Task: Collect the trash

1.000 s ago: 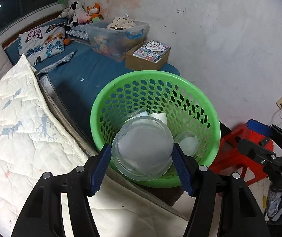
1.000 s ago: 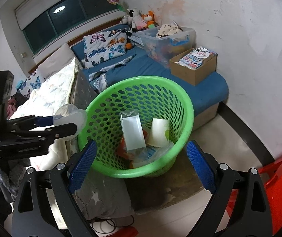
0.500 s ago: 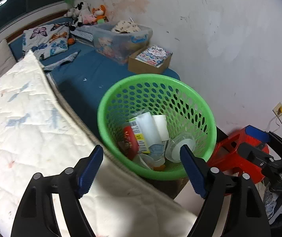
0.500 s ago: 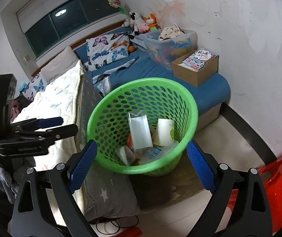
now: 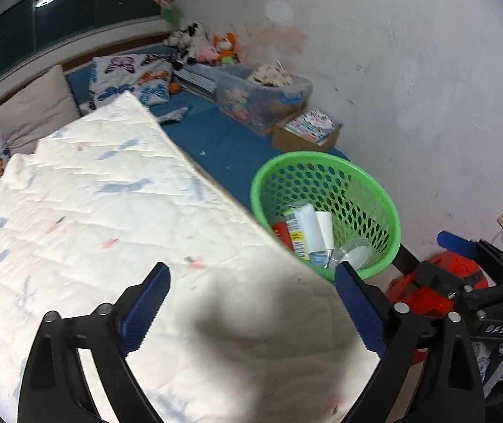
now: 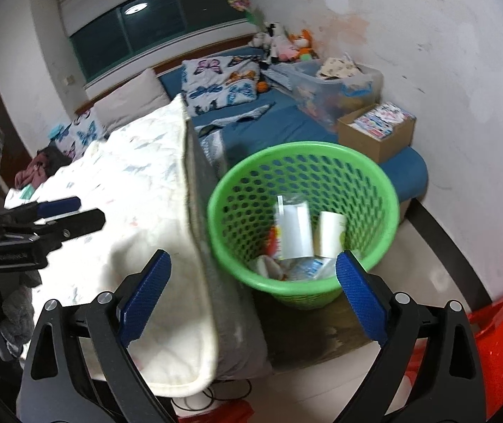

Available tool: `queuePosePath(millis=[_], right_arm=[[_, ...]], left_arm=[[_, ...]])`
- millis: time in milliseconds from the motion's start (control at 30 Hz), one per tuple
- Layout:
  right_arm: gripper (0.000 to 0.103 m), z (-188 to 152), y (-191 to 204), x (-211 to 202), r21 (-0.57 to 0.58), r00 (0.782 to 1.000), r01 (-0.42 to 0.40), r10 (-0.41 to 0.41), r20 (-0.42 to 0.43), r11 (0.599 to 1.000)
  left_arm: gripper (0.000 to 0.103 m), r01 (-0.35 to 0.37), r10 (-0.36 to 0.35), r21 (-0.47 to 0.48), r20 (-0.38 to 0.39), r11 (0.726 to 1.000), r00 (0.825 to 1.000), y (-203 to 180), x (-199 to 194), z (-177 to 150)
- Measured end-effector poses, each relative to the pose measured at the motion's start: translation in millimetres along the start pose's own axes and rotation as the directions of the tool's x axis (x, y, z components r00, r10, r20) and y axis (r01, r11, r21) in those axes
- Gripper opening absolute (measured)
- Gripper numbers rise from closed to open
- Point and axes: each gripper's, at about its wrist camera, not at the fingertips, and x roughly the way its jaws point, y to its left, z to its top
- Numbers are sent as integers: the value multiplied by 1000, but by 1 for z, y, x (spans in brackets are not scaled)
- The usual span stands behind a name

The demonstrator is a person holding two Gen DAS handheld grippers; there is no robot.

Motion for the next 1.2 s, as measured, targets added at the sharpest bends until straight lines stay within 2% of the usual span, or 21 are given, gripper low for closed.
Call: queuePosePath(millis=[367, 533, 633, 700, 833, 900, 1067, 1200], right_arm=[[98, -8, 70, -1, -65, 998, -58, 56, -29, 996], [99, -12, 95, -4, -109, 999, -45, 43, -28, 993], [99, -15, 109, -8, -126, 998, -56, 54, -24, 990], [99, -17, 117, -10, -138, 998, -64, 61, -23, 988], [99, -20, 131, -16, -172, 999, -41, 41, -6, 984], [99, -21, 137, -17, -184, 1000, -32, 31, -4, 982], [99, -24, 145, -19, -176, 998, -68, 69, 1, 982], [99, -26, 154, -23, -193, 997, -66, 72, 23, 979]], left_arm=[[96, -108, 118, -109, 94, 988, 988, 58, -79, -44], [96, -133, 151, -159, 104, 978, 983, 77, -105, -69], [96, -178, 201, -185, 114, 966, 973, 88, -120, -85], [96, -179, 209, -220, 120, 959, 970, 96, -129, -91], [96, -218, 258, -252, 140, 943, 956, 105, -144, -101], [96, -218, 266, -276, 148, 936, 953, 109, -151, -107], [96, -246, 302, -319, 139, 915, 943, 119, -160, -119], [96, -266, 335, -348, 154, 899, 929, 123, -169, -127]])
